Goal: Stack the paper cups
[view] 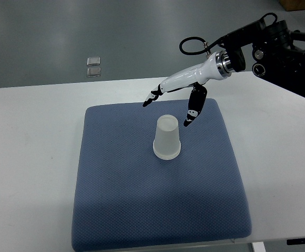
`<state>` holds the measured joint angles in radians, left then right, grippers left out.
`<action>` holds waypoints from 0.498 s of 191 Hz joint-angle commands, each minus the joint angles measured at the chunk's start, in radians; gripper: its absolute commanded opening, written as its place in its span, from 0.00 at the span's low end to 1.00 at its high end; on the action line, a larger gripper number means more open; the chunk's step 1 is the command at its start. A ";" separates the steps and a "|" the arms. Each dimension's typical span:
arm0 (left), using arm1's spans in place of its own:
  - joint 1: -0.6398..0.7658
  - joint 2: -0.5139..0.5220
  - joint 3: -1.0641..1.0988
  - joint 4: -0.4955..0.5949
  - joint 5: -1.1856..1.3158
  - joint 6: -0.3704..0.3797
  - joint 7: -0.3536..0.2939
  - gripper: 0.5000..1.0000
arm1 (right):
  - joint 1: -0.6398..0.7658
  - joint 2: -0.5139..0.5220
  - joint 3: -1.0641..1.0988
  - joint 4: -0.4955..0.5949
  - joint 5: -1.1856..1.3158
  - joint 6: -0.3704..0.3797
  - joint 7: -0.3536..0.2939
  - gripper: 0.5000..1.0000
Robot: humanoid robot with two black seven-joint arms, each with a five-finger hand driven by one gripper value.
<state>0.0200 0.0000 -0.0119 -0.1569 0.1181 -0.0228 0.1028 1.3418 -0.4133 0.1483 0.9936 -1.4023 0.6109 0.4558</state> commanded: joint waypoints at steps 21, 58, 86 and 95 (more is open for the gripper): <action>0.000 0.000 0.000 0.000 0.000 0.000 0.000 1.00 | -0.085 0.028 0.002 -0.165 0.252 0.000 0.000 0.84; 0.000 0.000 0.001 -0.001 0.000 0.000 0.000 1.00 | -0.133 0.036 0.002 -0.268 0.609 -0.060 -0.100 0.84; 0.000 0.000 0.001 0.000 0.000 0.000 0.000 1.00 | -0.176 0.051 -0.001 -0.348 0.997 -0.126 -0.215 0.84; 0.000 0.000 0.000 0.000 0.000 0.000 0.000 1.00 | -0.184 0.062 -0.001 -0.362 1.095 -0.132 -0.246 0.84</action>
<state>0.0200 0.0000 -0.0118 -0.1569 0.1181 -0.0228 0.1028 1.1790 -0.3675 0.1493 0.6718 -0.5312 0.5005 0.2769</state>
